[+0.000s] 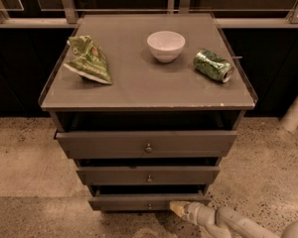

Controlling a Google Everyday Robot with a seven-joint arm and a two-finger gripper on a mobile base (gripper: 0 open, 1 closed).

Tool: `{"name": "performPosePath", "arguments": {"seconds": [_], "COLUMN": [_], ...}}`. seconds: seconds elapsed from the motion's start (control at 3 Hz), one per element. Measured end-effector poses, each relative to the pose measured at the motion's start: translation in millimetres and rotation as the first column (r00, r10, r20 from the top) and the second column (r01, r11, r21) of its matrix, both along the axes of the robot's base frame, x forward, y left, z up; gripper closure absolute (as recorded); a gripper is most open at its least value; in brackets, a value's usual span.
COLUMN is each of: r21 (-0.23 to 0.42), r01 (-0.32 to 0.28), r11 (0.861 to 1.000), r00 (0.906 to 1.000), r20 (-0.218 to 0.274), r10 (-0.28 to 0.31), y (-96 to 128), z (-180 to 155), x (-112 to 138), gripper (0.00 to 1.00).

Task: Close bottom drawer

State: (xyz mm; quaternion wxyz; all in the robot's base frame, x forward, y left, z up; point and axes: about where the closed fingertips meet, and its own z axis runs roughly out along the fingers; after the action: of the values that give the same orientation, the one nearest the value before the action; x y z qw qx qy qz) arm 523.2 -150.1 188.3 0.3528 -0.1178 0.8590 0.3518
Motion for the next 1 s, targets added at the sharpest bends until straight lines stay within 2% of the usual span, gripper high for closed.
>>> {"name": "performPosePath", "arguments": {"seconds": [0.33,0.67,1.0], "r21": [0.017,0.036,0.037], "r01": [-0.022,-0.048,-0.048], "r11": [1.000,0.998,0.998], "r00": [0.9997,0.9986,0.9986], "r20": [0.014,0.024,0.024], "r10": [0.021,0.047,0.047], "y": [3.7,11.6,12.3], "z": [-0.2,-2.6,-2.6], "x": [12.4,36.7,35.7], "gripper": [1.00,1.00,1.00]}}
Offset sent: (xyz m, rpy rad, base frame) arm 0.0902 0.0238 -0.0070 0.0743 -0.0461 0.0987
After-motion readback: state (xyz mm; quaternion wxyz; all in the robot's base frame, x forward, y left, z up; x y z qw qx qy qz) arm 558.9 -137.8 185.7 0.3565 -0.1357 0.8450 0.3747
